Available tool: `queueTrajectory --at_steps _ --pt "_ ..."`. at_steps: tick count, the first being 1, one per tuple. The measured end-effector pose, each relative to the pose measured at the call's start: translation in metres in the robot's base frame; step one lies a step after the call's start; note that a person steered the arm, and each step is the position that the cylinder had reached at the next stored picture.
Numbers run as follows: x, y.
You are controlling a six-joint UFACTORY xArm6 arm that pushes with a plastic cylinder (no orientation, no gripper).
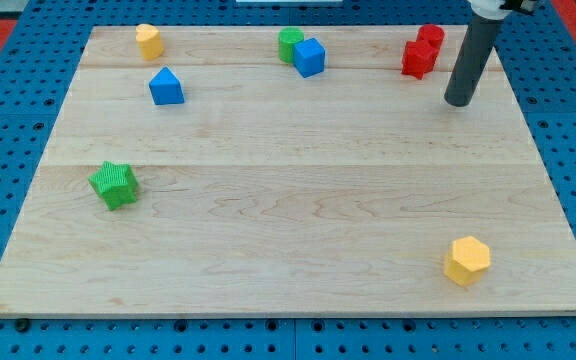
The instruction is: Move your arm to the right of the red blocks
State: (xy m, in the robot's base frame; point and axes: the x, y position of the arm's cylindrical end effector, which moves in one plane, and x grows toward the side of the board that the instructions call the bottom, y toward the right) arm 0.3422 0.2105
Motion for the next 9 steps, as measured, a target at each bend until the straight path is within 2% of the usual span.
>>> queueTrajectory --at_steps 2,4,5,7,9 --pt "-0.009 0.003" --pt "-0.069 0.061" --pt "-0.072 0.062" --pt "-0.075 0.010" --pt "-0.074 -0.101"
